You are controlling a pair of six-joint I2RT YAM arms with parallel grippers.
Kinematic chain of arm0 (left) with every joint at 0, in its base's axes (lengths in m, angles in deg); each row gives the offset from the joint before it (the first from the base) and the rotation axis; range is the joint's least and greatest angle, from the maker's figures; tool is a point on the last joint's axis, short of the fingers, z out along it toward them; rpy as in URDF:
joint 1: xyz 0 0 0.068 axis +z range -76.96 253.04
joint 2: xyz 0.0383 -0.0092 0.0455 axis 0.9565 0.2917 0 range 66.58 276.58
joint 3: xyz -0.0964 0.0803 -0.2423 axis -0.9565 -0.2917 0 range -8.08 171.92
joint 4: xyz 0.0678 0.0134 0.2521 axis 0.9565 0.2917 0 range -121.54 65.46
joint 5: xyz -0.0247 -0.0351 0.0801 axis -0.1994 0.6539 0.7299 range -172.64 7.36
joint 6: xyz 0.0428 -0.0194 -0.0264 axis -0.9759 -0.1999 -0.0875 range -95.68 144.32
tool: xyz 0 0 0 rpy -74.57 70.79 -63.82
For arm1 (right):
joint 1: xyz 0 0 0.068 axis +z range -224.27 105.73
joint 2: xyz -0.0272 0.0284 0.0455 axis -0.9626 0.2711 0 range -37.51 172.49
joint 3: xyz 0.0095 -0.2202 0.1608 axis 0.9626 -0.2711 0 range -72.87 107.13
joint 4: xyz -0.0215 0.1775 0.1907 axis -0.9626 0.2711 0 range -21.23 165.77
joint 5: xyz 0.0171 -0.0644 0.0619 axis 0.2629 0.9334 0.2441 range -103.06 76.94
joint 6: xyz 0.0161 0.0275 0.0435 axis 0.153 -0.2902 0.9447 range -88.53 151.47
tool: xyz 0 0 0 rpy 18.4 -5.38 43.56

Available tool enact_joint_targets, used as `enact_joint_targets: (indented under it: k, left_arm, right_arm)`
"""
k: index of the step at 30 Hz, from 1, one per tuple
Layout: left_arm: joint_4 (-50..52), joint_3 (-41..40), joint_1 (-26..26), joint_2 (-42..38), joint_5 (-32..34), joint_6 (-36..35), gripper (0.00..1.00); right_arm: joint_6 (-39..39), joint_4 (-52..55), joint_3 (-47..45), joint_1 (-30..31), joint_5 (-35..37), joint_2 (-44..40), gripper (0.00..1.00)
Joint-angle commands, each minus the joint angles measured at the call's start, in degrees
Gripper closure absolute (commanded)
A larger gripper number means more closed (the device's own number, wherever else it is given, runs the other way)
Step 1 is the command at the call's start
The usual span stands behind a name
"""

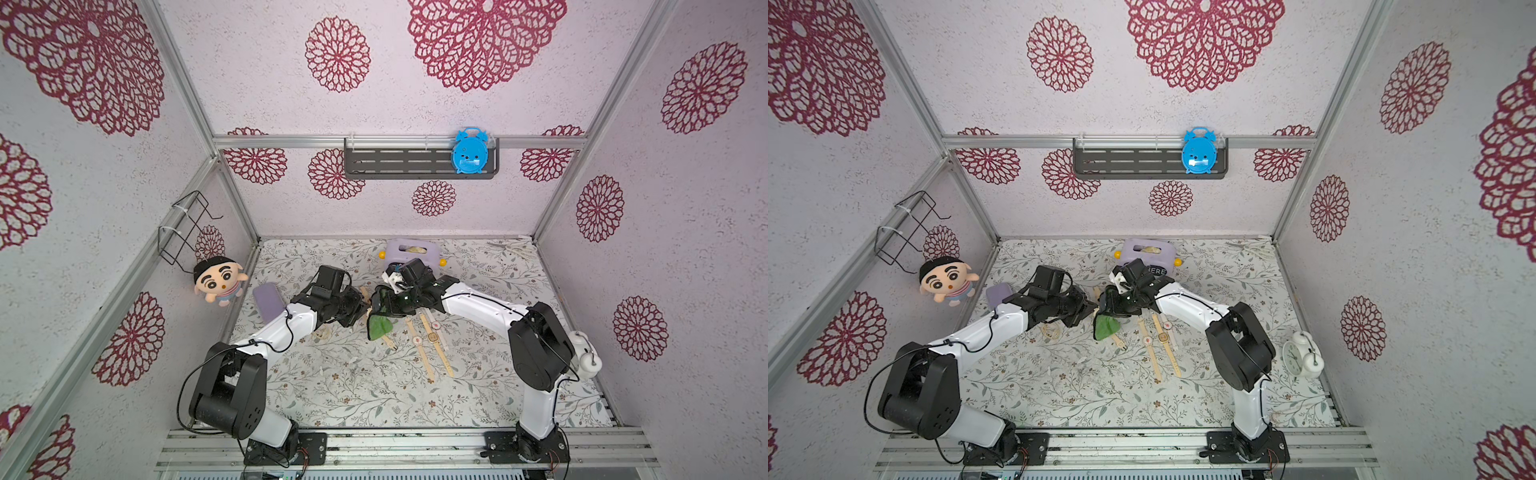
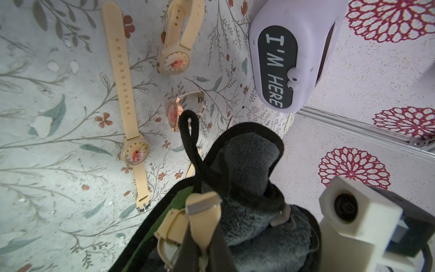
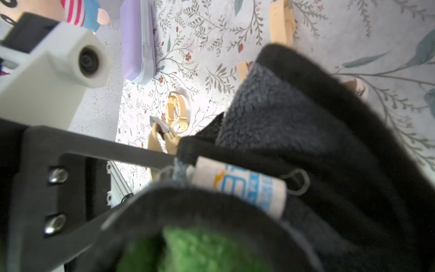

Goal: Wipe the watch dial
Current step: Wipe the dirt from the watch dial, then place the watch at the center of the board.

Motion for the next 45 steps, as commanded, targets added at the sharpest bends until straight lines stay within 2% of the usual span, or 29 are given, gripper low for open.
enact_joint_targets:
  k: [1,13,22,28,35,40,45]
  left_arm:
    - [-5.17,0.42,-3.32,-1.15,-3.22,2.89,1.0]
    - [-5.85,-2.81,-6.75,-1.48,-5.31,2.9,1.0]
    - [-1.9,-5.18,-5.33,-5.66,-5.2,0.73,1.0]
    - [4.1,-5.62,-1.76,-8.92,-4.1,-2.15,1.0]
    - [8.68,-5.7,5.09,-10.06,-1.68,-3.37,1.0]
    - [5.97,-5.4,10.04,-7.91,-1.38,-3.56,1.0]
    - [5.01,-2.25,14.08,-2.29,-1.99,-5.58,1.0]
  right_arm:
    - [0.34,-2.22,3.65,0.56,0.51,1.75,1.0]
    - [0.28,0.88,17.45,-3.0,-0.14,9.49,1.0]
    - [0.29,3.03,23.31,-8.86,-1.36,10.76,1.0]
    - [-1.19,3.96,20.45,-10.16,-1.26,6.75,1.0]
    - [-1.57,3.08,12.52,-10.03,-1.34,0.03,1.0]
    - [-1.79,3.1,7.95,-9.81,-1.47,-4.29,1.0]
    - [-1.7,2.72,4.15,-9.54,-1.32,-7.37,1.0]
